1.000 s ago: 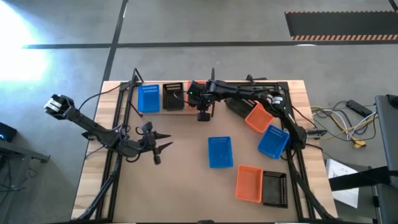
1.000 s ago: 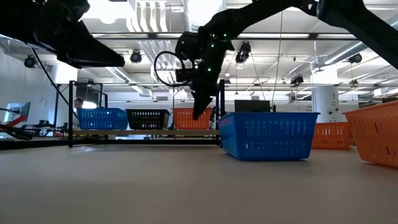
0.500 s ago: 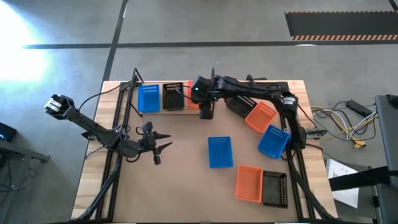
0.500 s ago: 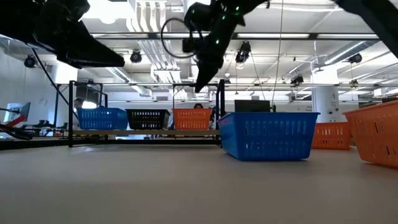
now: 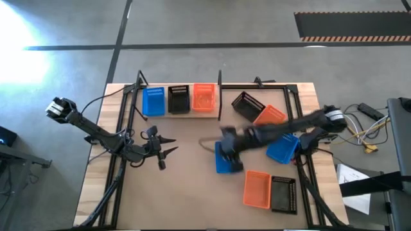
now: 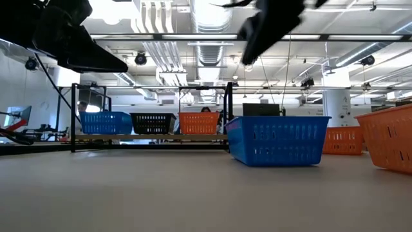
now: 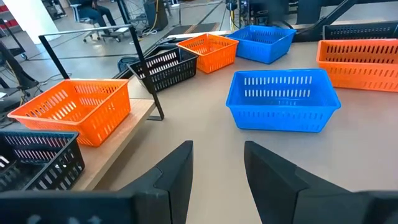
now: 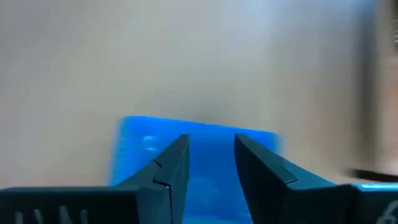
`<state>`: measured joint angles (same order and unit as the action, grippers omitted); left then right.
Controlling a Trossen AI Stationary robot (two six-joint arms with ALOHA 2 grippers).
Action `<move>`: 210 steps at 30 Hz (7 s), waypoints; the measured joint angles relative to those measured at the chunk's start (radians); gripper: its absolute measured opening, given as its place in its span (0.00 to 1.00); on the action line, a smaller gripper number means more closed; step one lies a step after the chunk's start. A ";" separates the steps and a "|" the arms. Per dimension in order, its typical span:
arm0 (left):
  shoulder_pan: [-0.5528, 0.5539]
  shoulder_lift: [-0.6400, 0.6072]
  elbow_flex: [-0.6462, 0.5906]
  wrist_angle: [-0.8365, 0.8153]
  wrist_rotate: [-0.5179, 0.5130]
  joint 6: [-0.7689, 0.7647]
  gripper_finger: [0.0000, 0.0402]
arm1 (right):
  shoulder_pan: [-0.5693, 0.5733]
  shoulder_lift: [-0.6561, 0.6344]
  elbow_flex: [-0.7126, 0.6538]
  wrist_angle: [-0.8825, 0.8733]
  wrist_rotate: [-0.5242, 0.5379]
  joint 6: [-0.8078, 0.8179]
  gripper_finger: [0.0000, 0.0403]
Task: Stack baskets on shelf by color
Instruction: Stack the left blue basket on top of the other blue basket on the shelf, then stack the top orange basket on top of the other orange basket on the shelf
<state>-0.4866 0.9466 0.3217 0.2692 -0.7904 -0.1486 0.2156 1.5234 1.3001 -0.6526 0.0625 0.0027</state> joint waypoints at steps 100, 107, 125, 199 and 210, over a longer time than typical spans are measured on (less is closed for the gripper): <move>0.458 0.384 1.057 -1.284 0.305 -0.066 0.00 | 0.445 -0.173 -0.478 -0.109 0.941 0.967 0.30; 0.712 0.331 1.057 -1.468 0.305 -0.323 0.00 | 0.445 -0.173 -0.482 -0.001 1.019 0.784 0.30; 1.056 0.583 1.104 -1.494 0.552 -0.369 0.00 | 0.445 -0.173 -0.520 0.016 1.034 0.764 0.30; 0.908 0.509 1.043 -1.501 0.438 -0.329 0.23 | 0.450 -0.173 -0.545 0.049 0.985 0.756 0.30; 0.581 0.254 0.328 -0.107 0.628 0.000 0.23 | 0.306 -0.324 -0.493 -0.282 0.913 0.869 0.30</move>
<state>0.0948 1.2009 0.6496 0.1617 -0.1621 -0.1484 0.5211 1.1994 0.8071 -0.9349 0.9751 0.8713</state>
